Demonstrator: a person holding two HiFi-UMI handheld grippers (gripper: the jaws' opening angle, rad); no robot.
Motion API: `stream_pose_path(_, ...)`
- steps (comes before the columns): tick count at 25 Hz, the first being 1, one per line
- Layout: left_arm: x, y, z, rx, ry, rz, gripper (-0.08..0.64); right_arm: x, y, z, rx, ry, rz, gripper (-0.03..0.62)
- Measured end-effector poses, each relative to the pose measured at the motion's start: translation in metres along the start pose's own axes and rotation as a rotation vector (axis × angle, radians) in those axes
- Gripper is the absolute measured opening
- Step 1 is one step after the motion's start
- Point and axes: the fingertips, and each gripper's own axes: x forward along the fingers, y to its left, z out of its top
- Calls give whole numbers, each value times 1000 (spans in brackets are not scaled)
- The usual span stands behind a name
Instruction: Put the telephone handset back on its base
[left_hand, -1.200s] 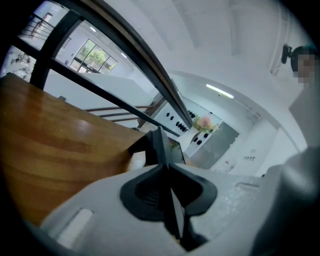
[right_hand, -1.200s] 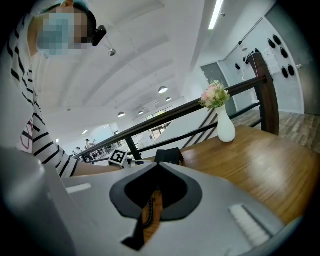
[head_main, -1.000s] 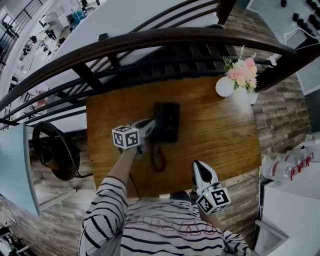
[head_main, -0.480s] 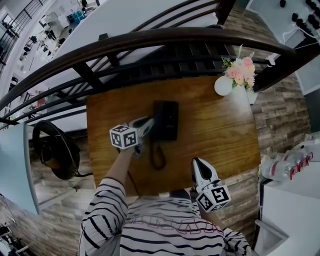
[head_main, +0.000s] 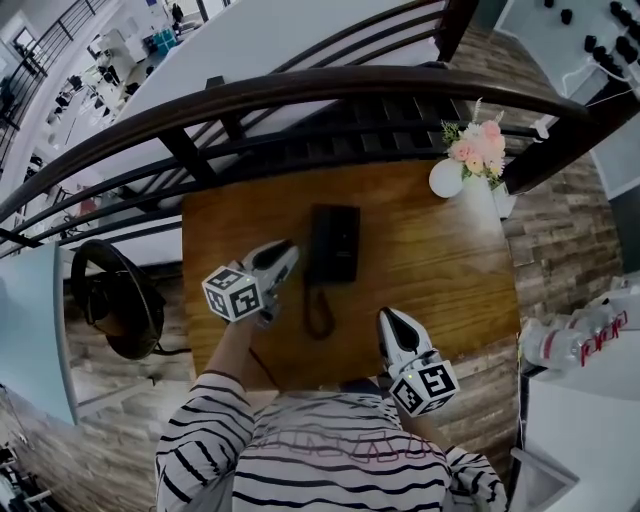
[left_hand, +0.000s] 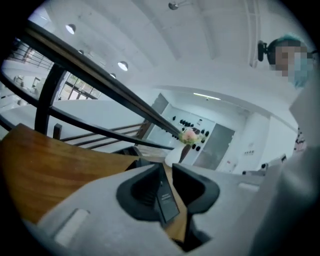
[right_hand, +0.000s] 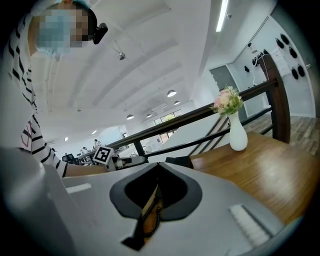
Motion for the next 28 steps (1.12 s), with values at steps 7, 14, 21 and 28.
stream_pose_path(7,-33,-38,20,71,-64,5,75,-2,12,10,-7,-12,26,0)
stream_pose_path(14,-59,-67,31,155,-106,19,49,0,22,16,-23,-30,45,0)
stream_pose_path(21,-77,-96,31,214,-125,37,13,-6,26,20,-33,-37,55,0)
stream_pose_path(28,-93,-113,28,269,-138,85,3,-10,31,18,-43,-30,68,0)
